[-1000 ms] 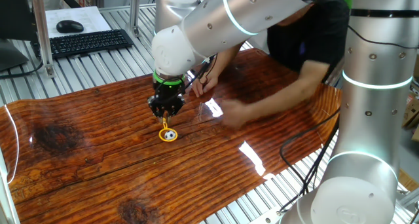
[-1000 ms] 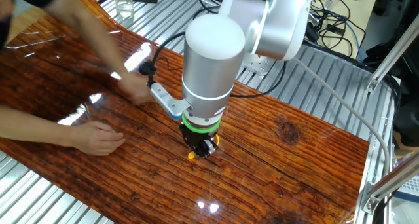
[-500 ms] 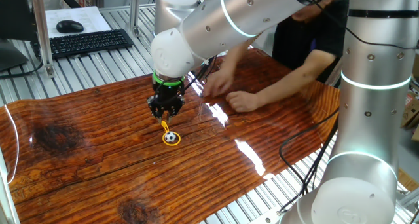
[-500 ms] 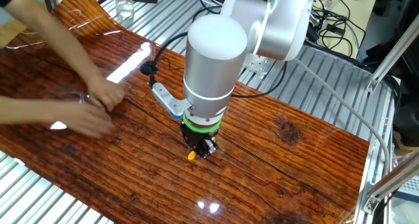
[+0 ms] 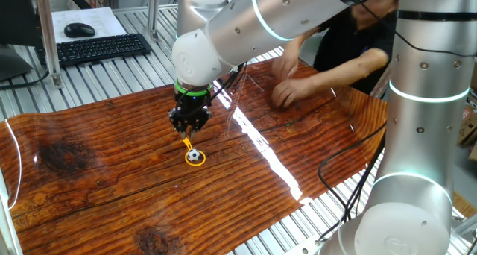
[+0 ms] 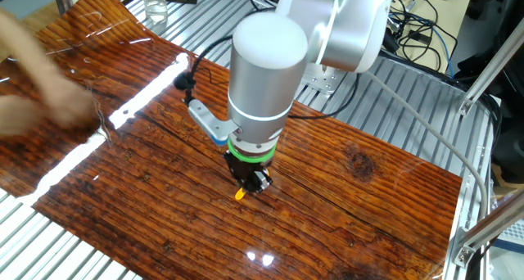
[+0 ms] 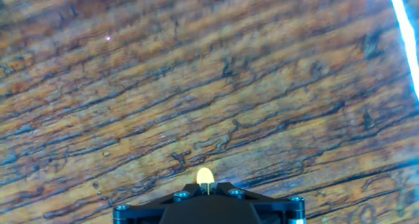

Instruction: Attach the bubble ring to the ball

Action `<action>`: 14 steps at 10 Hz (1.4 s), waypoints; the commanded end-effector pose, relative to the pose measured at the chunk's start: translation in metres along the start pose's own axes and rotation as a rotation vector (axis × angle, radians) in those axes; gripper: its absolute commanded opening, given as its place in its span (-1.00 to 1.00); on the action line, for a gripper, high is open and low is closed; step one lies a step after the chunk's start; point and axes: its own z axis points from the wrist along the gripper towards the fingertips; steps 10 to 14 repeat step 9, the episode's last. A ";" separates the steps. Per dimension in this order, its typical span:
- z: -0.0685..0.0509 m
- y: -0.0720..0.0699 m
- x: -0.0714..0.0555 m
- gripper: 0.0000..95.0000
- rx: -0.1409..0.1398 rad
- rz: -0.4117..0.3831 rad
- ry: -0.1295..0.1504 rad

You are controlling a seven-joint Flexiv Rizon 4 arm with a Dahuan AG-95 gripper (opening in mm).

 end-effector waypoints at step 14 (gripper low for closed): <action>-0.035 -0.043 -0.059 -1.00 -0.015 -0.096 0.027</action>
